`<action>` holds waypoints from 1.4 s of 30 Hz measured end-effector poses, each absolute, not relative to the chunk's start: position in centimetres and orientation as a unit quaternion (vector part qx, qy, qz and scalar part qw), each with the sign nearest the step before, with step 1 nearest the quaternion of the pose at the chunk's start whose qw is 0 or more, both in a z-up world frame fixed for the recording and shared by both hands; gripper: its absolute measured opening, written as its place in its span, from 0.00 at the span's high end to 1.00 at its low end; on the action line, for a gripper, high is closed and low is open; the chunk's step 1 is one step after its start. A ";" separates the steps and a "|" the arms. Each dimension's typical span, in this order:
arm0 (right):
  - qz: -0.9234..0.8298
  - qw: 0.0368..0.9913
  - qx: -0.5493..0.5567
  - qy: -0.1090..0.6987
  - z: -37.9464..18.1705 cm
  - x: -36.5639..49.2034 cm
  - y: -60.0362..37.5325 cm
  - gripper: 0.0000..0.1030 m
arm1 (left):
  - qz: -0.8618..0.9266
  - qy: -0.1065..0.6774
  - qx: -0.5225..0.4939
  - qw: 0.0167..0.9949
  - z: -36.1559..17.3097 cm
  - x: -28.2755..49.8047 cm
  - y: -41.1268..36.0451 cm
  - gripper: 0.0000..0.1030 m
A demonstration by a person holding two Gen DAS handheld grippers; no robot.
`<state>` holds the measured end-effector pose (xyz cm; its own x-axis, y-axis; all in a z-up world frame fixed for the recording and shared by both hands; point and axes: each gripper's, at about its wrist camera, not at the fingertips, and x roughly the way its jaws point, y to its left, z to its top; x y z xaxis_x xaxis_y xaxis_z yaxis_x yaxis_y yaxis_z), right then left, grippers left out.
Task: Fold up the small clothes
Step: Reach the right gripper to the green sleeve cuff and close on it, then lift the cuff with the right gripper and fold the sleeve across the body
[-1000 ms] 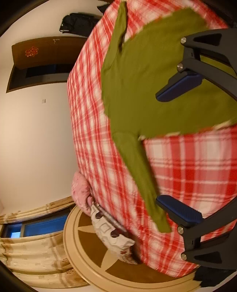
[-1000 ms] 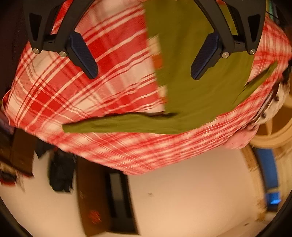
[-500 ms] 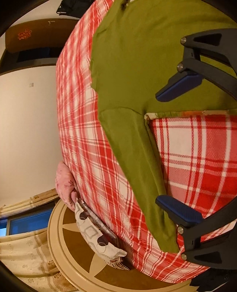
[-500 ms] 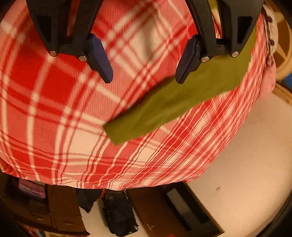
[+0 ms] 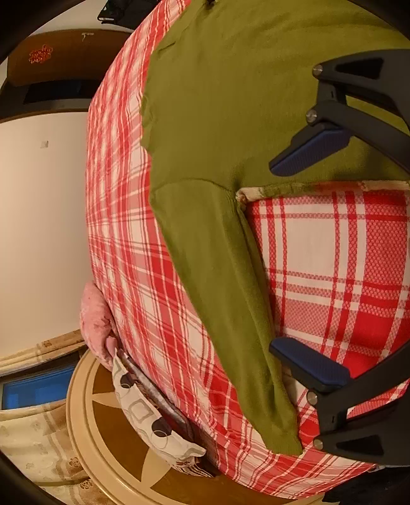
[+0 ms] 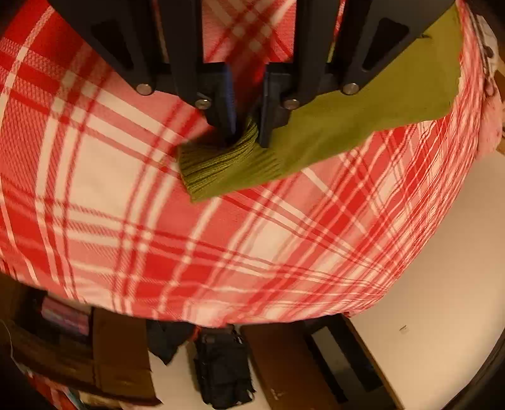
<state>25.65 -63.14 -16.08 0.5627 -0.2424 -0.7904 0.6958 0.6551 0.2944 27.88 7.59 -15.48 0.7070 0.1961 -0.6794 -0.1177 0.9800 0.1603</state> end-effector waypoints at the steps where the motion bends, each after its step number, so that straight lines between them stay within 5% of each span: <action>1: -0.276 0.837 0.295 0.369 -15.3 26.0 -62.4 0.91 | 0.080 0.372 0.051 0.924 -15.3 27.8 7.6 0.00; 13: -0.116 0.933 0.129 0.316 -5.6 33.5 -44.5 0.96 | 0.060 0.359 0.015 0.931 -14.0 26.8 8.7 0.00; 21: -0.021 0.952 0.006 0.306 -5.0 35.0 -30.5 0.96 | 0.055 0.358 -0.002 0.932 -13.6 26.5 9.5 0.00; 23: -0.016 0.945 -0.004 0.326 -6.2 34.8 -30.8 0.84 | 0.053 0.355 -0.004 0.933 -13.5 26.3 9.8 0.00; 24: -0.015 0.941 -0.001 0.337 -6.9 34.4 -31.6 0.45 | 0.052 0.355 -0.005 0.933 -13.6 26.3 10.0 0.00; 25: -0.016 0.938 0.006 0.347 -7.7 34.1 -33.1 0.19 | 0.052 0.356 -0.007 0.933 -13.7 26.2 10.2 0.00; 33: -0.221 0.881 -0.096 0.407 -13.6 32.9 -44.8 0.21 | 0.037 0.376 -0.009 0.926 -14.8 27.3 9.0 0.00; 38: -0.236 0.861 -0.111 0.437 -16.3 35.6 -47.2 0.41 | 0.018 0.377 -0.003 0.926 -14.4 26.9 7.1 0.00; 42: -0.247 0.854 -0.124 0.442 -17.1 37.0 -47.9 0.76 | 0.001 0.380 0.002 0.925 -14.2 26.4 6.4 0.00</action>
